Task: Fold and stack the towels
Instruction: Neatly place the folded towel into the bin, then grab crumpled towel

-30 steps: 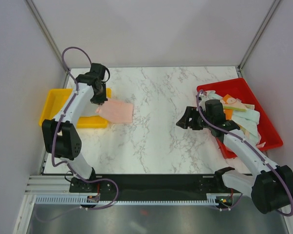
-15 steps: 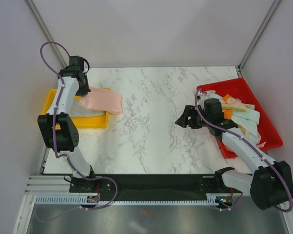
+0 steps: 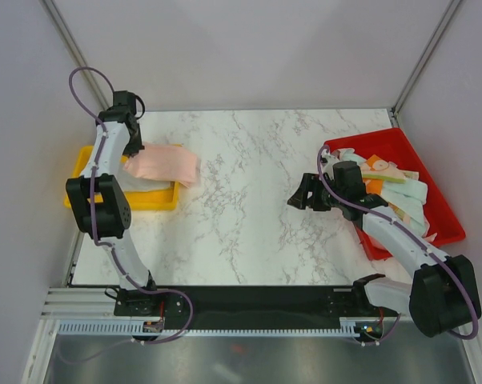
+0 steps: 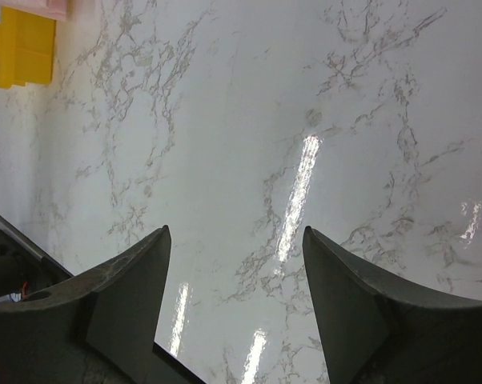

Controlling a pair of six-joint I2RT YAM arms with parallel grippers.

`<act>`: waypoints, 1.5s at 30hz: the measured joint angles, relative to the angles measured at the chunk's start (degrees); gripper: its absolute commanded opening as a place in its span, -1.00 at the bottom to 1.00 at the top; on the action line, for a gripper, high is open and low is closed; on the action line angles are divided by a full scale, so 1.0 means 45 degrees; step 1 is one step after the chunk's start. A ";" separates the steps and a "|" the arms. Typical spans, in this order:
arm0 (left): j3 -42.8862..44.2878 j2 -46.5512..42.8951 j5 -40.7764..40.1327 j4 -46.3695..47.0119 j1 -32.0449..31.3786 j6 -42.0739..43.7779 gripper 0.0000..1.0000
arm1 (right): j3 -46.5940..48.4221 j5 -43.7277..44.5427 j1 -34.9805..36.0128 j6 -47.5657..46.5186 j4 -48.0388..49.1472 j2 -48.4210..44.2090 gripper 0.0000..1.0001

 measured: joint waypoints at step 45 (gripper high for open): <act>-0.0087 -0.1365 0.2312 0.0831 -0.0942 -0.1486 0.34 | 0.3094 0.2375 -0.0063 0.0442 -0.1258 0.1258 0.53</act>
